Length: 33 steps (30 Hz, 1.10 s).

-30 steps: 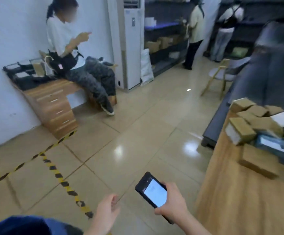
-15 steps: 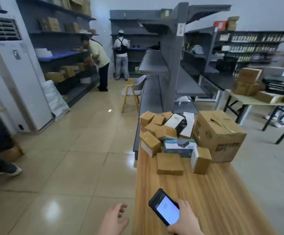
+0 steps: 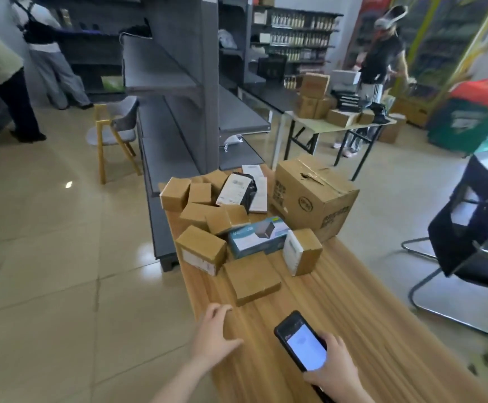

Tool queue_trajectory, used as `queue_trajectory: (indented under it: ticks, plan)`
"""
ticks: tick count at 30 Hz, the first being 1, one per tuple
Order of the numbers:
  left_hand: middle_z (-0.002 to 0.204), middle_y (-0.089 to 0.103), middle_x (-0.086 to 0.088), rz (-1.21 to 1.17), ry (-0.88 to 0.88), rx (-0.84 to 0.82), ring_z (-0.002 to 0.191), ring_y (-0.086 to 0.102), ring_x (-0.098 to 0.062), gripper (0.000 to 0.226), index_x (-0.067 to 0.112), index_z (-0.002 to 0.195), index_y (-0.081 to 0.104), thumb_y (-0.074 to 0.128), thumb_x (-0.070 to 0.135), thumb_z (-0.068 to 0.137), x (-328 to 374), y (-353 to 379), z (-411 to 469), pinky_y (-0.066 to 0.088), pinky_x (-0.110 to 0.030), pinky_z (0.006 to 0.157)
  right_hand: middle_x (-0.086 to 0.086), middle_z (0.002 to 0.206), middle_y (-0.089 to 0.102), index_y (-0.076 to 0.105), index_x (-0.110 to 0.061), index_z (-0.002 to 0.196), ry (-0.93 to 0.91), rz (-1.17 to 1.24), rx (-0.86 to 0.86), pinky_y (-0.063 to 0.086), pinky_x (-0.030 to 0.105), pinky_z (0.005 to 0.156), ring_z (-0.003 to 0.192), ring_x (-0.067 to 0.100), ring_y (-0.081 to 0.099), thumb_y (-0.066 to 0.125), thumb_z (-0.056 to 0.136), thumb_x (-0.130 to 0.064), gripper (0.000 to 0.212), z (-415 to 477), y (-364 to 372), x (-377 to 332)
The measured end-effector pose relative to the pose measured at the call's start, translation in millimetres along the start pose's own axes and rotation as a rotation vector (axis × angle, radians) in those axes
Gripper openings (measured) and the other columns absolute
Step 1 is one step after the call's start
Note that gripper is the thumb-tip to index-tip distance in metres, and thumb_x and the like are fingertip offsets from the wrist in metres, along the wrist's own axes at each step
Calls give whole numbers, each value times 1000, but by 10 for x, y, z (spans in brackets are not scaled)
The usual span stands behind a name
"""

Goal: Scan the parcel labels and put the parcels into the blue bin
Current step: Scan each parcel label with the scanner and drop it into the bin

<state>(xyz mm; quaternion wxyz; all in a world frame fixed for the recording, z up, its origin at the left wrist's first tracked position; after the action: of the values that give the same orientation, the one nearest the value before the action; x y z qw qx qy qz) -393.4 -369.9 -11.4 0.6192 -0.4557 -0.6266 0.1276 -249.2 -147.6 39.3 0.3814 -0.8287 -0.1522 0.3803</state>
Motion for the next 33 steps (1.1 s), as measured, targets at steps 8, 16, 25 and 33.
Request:
queue_trajectory:
  ticks: [8, 16, 25, 33]
  plan:
    - [161, 6, -3, 232, 59, -89, 148, 6, -29, 97, 37, 145, 22, 74, 65, 68, 145, 145, 1189, 25, -44, 116, -9, 128, 38, 27, -26, 144, 145, -8, 54, 42, 31, 87, 112, 13, 48, 79, 63, -32, 96, 277, 211, 82]
    - [160, -7, -12, 431, 50, -226, 148, -5, -35, 110, 31, 150, 14, 74, 67, 66, 55, 309, 1594, 22, -49, 116, -12, 132, 38, 30, -30, 142, 178, 4, 56, 32, 29, 85, 115, 16, 47, 79, 60, -33, 95, 482, 387, 96]
    - [160, 11, -12, 610, 190, -195, 145, 14, -32, 90, 32, 153, 15, 55, 67, 80, -50, 381, 1007, 24, -44, 116, -13, 127, 39, 30, -28, 142, 191, 22, 27, 38, 34, 99, 107, 11, 45, 79, 57, -32, 99, 255, 471, 223]
    - [161, 1, -10, 609, 144, -286, 147, 5, -32, 100, 33, 151, 15, 63, 72, 73, 9, 560, 381, 26, -51, 116, -12, 123, 40, 31, -27, 143, 183, -7, 45, 37, 34, 96, 106, 9, 45, 79, 55, -34, 101, -54, 437, 482]
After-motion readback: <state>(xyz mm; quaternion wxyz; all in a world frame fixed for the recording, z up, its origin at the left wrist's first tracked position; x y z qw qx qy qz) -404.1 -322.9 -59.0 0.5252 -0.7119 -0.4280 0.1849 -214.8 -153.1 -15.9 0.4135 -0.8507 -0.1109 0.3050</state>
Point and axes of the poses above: each hand's wrist, its own z-axis towards the middle knuckle, its own y-axis out of the palm, x = y × z, the point moved 5 cm from there along z, towards the middle knuckle
